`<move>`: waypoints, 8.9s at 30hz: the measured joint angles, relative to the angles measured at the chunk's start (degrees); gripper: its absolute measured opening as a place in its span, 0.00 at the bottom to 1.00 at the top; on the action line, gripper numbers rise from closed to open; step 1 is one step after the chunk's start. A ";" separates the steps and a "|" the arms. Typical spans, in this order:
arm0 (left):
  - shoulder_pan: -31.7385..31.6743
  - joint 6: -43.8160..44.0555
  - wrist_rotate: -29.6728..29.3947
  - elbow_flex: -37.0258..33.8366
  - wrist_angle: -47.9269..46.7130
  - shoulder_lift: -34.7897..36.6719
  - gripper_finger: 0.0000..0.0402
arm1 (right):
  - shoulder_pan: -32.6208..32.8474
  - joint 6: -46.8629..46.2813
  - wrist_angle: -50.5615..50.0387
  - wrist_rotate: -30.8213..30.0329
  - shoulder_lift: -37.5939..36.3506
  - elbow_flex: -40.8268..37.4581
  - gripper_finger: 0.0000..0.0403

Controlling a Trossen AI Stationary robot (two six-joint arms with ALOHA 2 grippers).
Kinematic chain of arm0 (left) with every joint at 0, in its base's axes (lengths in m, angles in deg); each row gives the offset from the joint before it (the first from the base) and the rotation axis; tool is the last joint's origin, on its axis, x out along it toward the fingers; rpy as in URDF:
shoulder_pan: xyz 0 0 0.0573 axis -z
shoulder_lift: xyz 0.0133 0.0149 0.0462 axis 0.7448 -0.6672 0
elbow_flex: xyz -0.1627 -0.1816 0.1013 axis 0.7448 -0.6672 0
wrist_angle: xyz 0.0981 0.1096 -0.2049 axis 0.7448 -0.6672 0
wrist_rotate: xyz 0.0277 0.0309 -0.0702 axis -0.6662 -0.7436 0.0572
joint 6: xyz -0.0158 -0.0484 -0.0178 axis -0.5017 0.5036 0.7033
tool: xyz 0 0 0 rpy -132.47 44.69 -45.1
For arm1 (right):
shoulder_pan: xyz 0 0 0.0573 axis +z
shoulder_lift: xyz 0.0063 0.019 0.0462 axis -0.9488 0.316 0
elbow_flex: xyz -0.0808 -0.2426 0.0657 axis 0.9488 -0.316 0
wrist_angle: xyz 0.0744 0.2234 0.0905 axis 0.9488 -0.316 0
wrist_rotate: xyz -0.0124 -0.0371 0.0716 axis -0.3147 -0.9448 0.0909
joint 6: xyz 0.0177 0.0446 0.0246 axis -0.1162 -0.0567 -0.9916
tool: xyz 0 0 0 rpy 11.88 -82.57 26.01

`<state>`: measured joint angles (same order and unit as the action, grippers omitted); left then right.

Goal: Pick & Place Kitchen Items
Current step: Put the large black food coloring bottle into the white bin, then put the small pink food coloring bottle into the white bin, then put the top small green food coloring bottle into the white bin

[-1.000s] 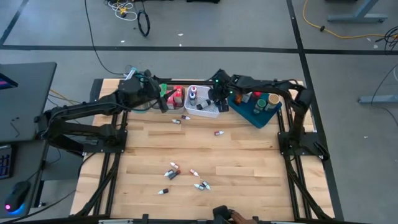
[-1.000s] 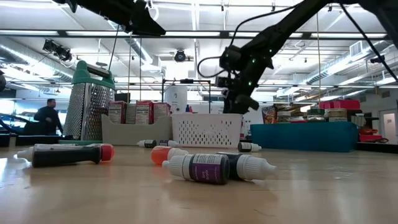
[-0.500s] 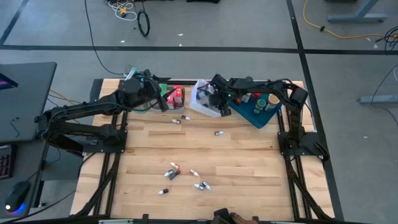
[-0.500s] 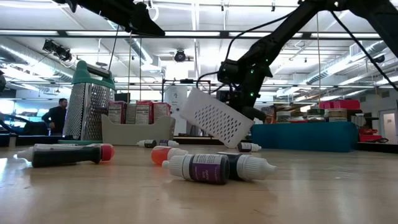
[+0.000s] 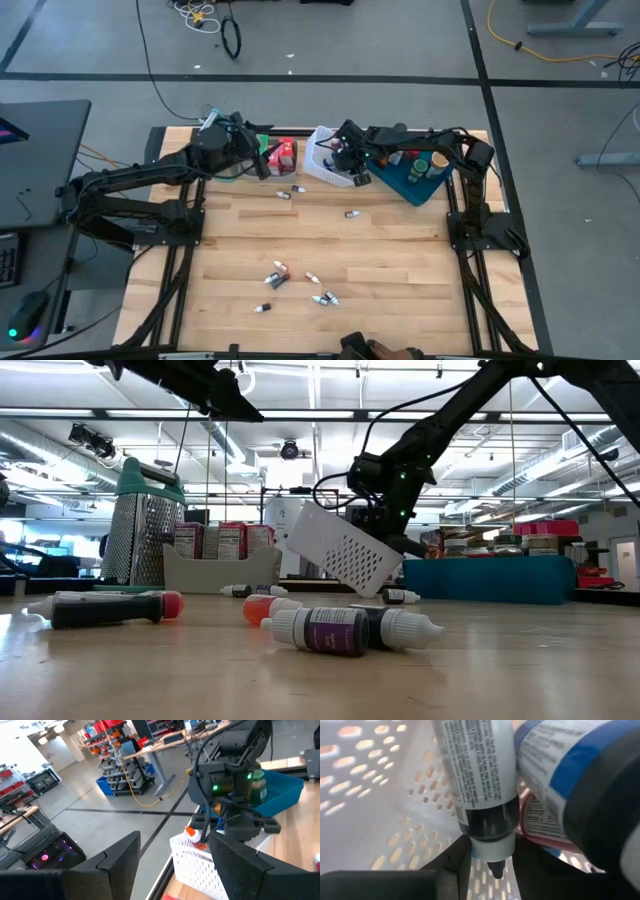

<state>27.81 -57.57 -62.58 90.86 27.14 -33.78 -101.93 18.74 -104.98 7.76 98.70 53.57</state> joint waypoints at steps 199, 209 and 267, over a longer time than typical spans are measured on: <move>0.39 10.45 18.69 -3.15 -11.06 -1.06 0.61 | 10.93 -37.56 63.04 -22.39 -16.73 -29.62 0.50; 5.57 14.60 19.12 -3.19 -16.85 -9.82 0.55 | 14.38 -34.29 65.19 -17.59 -22.46 -29.57 0.50; 5.02 16.96 7.54 -0.29 -7.33 -37.11 0.22 | 14.60 -33.64 66.04 -13.51 -22.51 -29.59 0.50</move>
<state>32.82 -40.61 -55.04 90.57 19.82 -70.90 -87.33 -14.90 -38.95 -5.75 76.18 23.97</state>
